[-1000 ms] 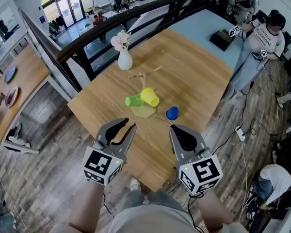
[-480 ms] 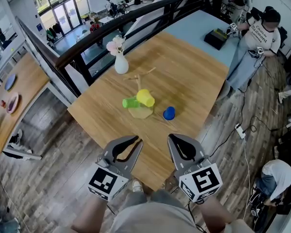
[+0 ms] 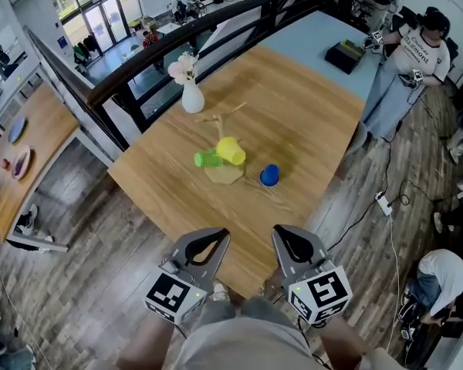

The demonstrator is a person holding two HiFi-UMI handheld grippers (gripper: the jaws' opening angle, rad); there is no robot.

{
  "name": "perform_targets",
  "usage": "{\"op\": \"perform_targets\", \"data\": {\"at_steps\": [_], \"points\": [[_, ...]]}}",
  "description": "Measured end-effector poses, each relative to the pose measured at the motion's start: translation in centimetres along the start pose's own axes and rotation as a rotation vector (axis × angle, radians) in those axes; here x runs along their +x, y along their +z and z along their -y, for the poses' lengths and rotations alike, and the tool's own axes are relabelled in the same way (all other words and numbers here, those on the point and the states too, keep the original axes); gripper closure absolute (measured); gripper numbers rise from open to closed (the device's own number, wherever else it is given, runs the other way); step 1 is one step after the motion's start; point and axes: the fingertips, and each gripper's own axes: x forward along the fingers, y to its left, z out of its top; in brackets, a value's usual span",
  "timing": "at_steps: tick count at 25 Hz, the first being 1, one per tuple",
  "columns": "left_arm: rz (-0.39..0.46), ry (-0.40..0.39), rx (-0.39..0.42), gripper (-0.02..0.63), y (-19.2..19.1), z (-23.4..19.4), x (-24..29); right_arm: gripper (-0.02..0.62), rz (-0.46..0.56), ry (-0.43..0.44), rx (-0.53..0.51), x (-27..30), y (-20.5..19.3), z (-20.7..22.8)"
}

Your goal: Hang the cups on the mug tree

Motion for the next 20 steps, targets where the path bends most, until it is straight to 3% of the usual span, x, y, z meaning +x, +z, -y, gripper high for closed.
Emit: {"op": "perform_targets", "data": {"at_steps": [20], "points": [[0.009, 0.014, -0.027, 0.603, -0.8, -0.8, 2.7, 0.594, 0.001, 0.003, 0.032, 1.4, -0.8, 1.4]]}}
